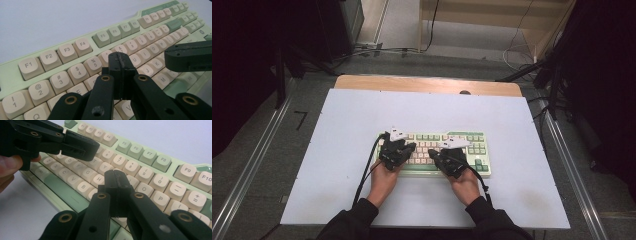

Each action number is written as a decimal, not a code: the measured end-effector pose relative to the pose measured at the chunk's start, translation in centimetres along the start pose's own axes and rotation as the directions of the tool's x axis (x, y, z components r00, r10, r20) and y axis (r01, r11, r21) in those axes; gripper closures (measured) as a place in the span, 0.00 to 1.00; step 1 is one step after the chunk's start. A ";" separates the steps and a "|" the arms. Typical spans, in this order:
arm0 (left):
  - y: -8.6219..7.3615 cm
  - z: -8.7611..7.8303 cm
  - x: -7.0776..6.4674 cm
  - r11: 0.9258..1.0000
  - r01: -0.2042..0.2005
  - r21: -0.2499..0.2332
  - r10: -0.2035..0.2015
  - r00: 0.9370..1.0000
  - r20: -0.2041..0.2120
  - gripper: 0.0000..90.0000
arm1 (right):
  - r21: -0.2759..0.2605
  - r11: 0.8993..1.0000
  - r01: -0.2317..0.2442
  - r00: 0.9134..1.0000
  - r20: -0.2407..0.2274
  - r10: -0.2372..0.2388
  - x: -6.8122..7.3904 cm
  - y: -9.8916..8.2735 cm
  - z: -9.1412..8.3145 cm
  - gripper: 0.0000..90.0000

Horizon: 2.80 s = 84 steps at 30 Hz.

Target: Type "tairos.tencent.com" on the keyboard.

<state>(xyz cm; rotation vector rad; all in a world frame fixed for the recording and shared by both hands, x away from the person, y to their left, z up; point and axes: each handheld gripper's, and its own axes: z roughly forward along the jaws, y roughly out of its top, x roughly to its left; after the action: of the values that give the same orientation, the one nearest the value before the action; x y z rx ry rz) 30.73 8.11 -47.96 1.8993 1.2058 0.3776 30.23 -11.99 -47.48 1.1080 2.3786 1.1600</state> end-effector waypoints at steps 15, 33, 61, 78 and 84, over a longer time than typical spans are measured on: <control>-0.1 -1.3 0.2 1.000 0.006 -0.029 -0.005 1.000 0.006 1.00 | -0.003 1.000 -0.001 1.000 0.014 0.001 -0.6 -0.4 -0.8 0.97; -0.3 -2.4 0.7 0.999 0.010 -0.039 -0.010 1.000 0.007 1.00 | 0.021 1.000 -0.015 0.999 0.037 0.015 -1.4 -1.3 -1.6 0.97; -0.9 -3.1 1.4 0.999 0.027 -0.032 -0.026 1.000 0.009 1.00 | 0.063 0.998 -0.024 0.998 0.053 0.021 -1.7 -2.0 -1.1 0.97; -1.0 -3.3 1.5 0.999 0.024 -0.033 -0.024 1.000 0.011 1.00 | 0.035 0.999 -0.027 0.998 0.051 0.025 -1.7 -1.8 -1.4 0.97; -1.0 -3.4 1.5 0.999 0.029 -0.033 -0.029 0.999 0.017 1.00 | 0.023 0.999 -0.031 0.998 0.055 0.030 -1.7 -1.6 -1.5 0.97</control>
<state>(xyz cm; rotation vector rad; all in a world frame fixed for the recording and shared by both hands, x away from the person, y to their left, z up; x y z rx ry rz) 28.70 11.23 -46.93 1.8510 1.2077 0.3634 29.74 -14.73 -47.89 1.1723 2.3482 1.0992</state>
